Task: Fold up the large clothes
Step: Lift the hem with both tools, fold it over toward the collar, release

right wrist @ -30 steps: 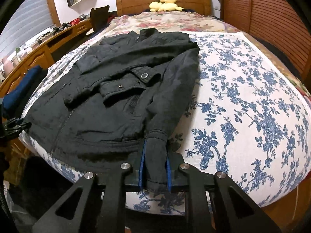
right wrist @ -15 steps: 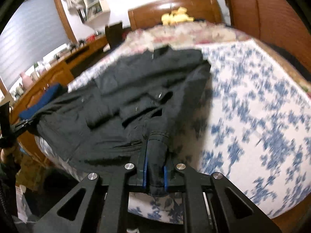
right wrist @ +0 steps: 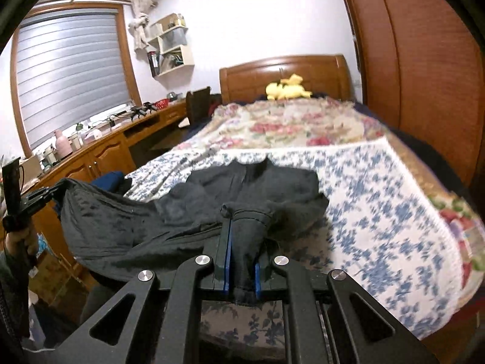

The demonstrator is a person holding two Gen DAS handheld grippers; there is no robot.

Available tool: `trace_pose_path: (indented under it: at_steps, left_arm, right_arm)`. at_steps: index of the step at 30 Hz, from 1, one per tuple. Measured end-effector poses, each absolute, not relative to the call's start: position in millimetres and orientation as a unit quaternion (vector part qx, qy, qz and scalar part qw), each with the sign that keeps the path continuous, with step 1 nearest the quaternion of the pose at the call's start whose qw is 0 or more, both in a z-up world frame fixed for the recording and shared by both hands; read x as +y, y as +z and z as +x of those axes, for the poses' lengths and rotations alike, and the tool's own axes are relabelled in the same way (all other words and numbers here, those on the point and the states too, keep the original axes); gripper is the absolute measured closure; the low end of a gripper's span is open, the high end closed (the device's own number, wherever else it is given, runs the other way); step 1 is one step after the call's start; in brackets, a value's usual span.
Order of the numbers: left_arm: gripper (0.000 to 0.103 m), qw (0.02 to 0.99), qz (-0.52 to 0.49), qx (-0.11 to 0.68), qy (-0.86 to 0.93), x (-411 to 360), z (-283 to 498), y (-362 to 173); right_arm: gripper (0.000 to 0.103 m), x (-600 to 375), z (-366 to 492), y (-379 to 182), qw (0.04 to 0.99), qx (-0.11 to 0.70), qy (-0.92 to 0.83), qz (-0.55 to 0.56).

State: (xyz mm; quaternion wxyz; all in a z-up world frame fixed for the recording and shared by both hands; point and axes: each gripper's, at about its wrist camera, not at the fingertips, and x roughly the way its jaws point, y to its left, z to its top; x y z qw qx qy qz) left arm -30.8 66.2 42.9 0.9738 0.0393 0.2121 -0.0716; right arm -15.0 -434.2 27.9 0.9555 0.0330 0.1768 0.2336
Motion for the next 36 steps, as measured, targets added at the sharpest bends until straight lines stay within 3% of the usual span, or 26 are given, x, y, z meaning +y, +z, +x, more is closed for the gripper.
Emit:
trace_pose_path:
  at_steps: [7,14,36]
  left_arm:
    - [0.098,0.979,0.028,0.182,-0.081,69,-52,66]
    - [0.098,0.975,0.023,0.211,-0.068,71,-21,47]
    - [0.098,0.962,0.034,0.27,-0.031,75,229,6]
  right_arm:
    - [0.093,-446,-54,38,0.961,0.148,0.233,0.024]
    - [0.092,-432,-22,20,0.959,0.169,0.228,0.0]
    - [0.092,-379,242,22,0.962,0.188,0.198,0.003]
